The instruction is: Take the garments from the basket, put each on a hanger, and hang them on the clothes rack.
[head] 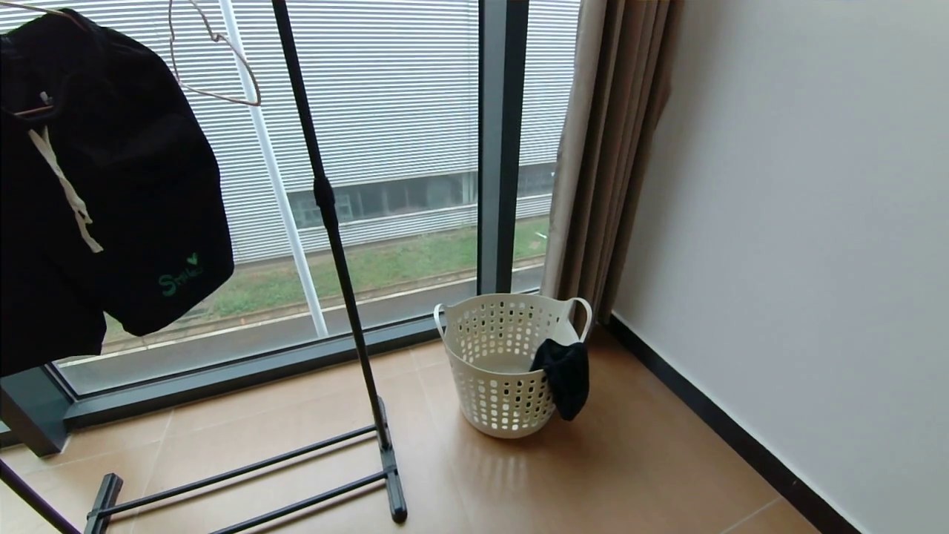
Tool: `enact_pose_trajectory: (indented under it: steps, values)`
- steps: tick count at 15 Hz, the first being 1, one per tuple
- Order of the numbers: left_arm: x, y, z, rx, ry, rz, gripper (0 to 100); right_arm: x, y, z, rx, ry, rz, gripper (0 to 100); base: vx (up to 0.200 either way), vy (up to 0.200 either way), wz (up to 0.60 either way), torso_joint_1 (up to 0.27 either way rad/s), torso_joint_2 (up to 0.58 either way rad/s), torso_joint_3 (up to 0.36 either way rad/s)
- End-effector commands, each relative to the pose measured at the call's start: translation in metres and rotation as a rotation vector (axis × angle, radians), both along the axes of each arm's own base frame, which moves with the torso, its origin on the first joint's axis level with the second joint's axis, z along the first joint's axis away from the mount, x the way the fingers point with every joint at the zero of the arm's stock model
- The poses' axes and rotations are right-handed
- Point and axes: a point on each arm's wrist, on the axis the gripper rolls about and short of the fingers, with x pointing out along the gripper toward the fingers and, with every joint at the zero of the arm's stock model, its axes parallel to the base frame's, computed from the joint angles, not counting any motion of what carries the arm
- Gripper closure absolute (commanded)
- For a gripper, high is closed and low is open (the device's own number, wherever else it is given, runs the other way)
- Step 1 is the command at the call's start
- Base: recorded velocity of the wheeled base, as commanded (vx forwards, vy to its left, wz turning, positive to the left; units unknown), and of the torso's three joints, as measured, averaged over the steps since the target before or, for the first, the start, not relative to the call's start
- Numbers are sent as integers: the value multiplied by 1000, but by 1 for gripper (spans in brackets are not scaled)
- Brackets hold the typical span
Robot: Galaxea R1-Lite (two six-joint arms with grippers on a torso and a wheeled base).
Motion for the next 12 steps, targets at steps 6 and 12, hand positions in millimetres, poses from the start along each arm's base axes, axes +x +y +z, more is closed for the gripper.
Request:
enact_pose_trajectory:
  steps: [6, 12]
  values:
    - [0, 0, 0, 0, -1, 1, 0, 0, 0, 0, 2, -1, 0, 0, 200, 0, 0, 2, 3, 4]
    - [0, 0, 0, -2, -1, 1, 0, 0, 0, 0, 2, 1, 0, 0, 100, -100, 0, 4, 5, 3]
